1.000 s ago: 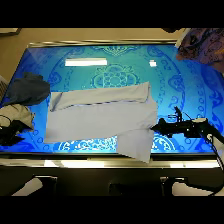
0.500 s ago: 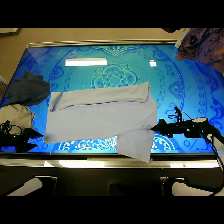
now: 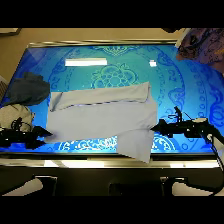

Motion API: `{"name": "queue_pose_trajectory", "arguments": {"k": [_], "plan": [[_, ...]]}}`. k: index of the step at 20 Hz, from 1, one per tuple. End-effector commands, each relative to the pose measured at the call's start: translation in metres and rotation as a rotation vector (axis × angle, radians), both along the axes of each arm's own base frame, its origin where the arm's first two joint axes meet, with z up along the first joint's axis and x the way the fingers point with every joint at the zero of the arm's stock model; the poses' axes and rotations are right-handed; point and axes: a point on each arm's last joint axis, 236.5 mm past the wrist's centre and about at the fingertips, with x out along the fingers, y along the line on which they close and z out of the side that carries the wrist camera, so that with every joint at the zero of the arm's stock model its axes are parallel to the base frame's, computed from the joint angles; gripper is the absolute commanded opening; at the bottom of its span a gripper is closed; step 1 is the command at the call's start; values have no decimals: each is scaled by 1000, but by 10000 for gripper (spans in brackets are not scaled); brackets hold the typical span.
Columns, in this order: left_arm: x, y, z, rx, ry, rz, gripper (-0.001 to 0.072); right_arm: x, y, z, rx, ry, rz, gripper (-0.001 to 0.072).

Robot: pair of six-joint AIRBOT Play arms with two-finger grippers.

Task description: Fold the clothes and pants, and hang the long-sleeved shirts on hangers.

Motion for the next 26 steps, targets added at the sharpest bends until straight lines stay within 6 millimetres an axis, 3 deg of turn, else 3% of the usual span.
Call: {"name": "queue_pose_trajectory", "arguments": {"k": [1,2,4,5,7,8,9,11,13,15,17,19,21,23,24,26], "plan": [[-1,0,-11,33,14,-31,578,0,1,1,3,-1,1,30],[-1,0,-11,33,14,-31,447,0,1,1,4,-1,1,30],[-1,0,-11,33,14,-30,283,0,1,2,3,-3,1,30],[-1,0,-11,33,14,-30,233,1,0,3,-1,-9,1,30],[-1,0,-11,33,14,-30,217,5,-2,9,-16,-36,-2,30],[-1,0,-11,32,14,-31,118,7,-3,13,-26,-54,-3,29],[0,0,-11,33,13,-30,77,9,-4,19,-34,-73,-5,29],[0,0,-10,31,12,-32,20,12,-5,28,-47,-105,-4,29],[3,-3,-7,17,2,-24,20,13,-5,38,-52,-138,2,29],[17,-6,2,-8,-49,-2,19,23,-4,56,-46,-201,10,28],[41,-9,19,-6,-118,-9,19,47,-7,83,-51,-282,7,28],[81,-17,53,12,-236,-50,18,82,-8,121,-99,-403,24,28],[131,-24,101,77,-385,-110,18,123,-5,172,-196,-556,43,28],[185,-28,175,163,-583,-127,18,162,-8,240,-326,-729,29,28],[209,-26,221,215,-688,-116,18,179,-14,284,-394,-827,-3,28],[235,-15,323,343,-889,-87,18,193,-30,379,-490,-1011,-80,28]]}}
